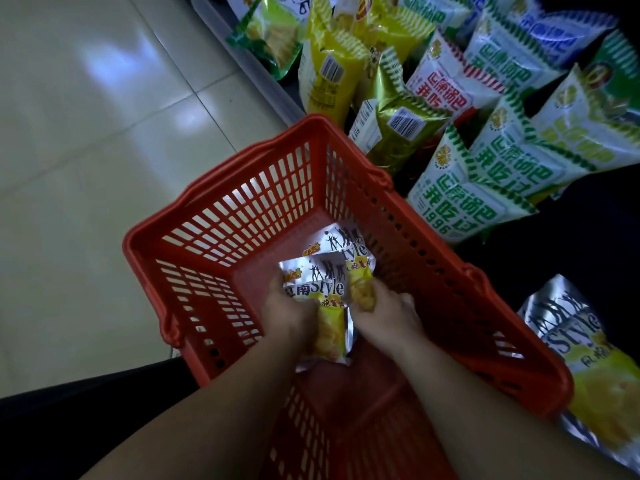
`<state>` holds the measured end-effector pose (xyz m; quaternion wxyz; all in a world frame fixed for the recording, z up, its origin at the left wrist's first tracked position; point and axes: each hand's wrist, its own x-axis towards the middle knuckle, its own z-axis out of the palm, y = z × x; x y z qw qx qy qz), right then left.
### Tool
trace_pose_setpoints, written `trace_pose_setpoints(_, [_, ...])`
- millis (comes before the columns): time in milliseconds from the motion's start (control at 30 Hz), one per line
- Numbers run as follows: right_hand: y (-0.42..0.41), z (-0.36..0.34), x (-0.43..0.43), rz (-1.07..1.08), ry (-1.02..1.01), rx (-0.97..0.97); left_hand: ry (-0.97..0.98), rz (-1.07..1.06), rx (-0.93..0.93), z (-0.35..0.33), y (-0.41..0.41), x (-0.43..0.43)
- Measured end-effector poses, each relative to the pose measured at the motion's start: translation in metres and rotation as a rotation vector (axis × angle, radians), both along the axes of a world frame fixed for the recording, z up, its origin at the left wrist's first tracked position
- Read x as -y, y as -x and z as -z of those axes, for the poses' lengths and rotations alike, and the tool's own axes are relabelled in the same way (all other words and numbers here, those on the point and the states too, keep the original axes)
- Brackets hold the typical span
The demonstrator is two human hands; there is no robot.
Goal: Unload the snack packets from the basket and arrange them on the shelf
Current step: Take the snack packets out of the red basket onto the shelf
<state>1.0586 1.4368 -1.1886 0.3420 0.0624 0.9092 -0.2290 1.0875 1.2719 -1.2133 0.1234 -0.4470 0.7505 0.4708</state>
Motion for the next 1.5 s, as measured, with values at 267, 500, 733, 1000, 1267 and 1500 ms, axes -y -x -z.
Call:
trace_pose_setpoints(267, [-0.006, 0.019, -0.001, 0.133, 0.069, 0.021, 0.165, 0.171, -0.088, -0.033, 0.010, 0.024])
trace_pose_setpoints(500, [-0.003, 0.026, 0.022, 0.136, 0.117, -0.114, 0.247, 0.210, -0.131, -0.046, 0.014, 0.044])
trace_pose_setpoints(733, [0.004, -0.026, 0.023, 0.133, 0.323, -0.236, 0.148, 0.082, -0.213, -0.072, 0.019, 0.042])
trace_pose_setpoints(1000, [-0.034, -0.182, -0.080, 0.149, 0.232, -0.477, -0.027, 0.396, -0.403, -0.182, 0.033, -0.044])
trace_pose_setpoints(1267, [-0.124, -0.303, -0.232, 0.343, -0.004, -0.652, -0.322, 0.593, -0.545, -0.287, -0.013, -0.208])
trace_pose_setpoints(1500, [-0.210, -0.297, -0.347, 0.690, -0.089, -0.794, -0.564, 0.757, -0.395, -0.307, -0.078, -0.368])
